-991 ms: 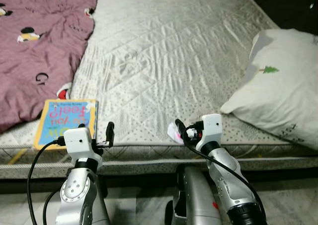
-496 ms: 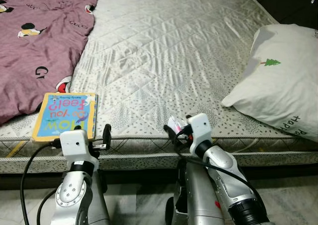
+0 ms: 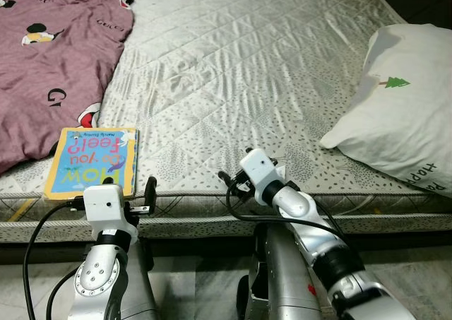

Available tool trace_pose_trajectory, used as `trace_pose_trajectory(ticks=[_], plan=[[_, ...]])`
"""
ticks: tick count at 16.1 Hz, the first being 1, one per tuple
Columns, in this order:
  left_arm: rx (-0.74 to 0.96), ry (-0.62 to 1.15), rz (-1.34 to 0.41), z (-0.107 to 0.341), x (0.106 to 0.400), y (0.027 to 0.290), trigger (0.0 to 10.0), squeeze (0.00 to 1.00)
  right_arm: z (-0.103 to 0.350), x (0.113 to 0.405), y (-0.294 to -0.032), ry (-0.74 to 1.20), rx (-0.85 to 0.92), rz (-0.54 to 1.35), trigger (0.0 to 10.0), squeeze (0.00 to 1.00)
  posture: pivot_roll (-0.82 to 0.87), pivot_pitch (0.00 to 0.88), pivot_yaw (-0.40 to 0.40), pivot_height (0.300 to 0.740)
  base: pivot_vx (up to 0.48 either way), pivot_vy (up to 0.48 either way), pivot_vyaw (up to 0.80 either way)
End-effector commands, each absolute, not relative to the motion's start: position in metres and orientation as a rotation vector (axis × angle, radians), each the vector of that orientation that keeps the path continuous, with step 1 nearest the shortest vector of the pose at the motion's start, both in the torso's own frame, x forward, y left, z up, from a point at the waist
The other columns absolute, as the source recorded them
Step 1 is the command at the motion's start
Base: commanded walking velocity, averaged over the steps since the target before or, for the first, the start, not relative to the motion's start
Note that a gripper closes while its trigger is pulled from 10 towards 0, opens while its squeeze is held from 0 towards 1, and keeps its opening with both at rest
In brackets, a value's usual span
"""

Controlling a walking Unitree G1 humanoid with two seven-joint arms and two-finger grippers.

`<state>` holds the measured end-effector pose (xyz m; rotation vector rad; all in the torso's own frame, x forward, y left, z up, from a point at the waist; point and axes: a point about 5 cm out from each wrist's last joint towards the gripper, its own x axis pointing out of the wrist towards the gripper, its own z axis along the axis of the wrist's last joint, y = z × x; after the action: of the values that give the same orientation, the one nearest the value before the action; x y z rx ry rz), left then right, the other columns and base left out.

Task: Clean up the room

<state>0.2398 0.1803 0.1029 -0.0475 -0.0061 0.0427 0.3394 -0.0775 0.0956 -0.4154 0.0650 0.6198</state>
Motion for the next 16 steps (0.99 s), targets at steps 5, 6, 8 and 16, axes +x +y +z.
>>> trace_pose_trajectory(ticks=[5,6,8,16], plan=[[-0.039,0.006,0.055,0.103,0.235,0.181,10.0,0.00,0.085,0.355,-0.121,0.179,-0.550,0.447,10.0,0.00,0.10,0.233,-0.085,0.494,0.000,0.000,0.00],[-0.040,0.007,0.055,0.103,0.235,0.180,10.0,0.00,0.085,0.356,-0.126,0.185,-0.562,0.430,10.0,0.00,0.09,0.233,-0.085,0.494,0.000,0.000,0.00],[-0.041,0.009,0.052,0.103,0.236,0.179,10.0,0.00,0.083,0.357,-0.141,0.204,-0.594,0.388,10.0,0.00,0.09,0.234,-0.084,0.494,0.000,0.000,0.00],[-0.044,0.015,0.043,0.102,0.240,0.179,10.0,0.00,0.065,0.345,-0.163,0.277,-0.547,0.355,0.0,0.00,0.08,0.226,-0.080,0.494,0.000,0.000,0.00]])
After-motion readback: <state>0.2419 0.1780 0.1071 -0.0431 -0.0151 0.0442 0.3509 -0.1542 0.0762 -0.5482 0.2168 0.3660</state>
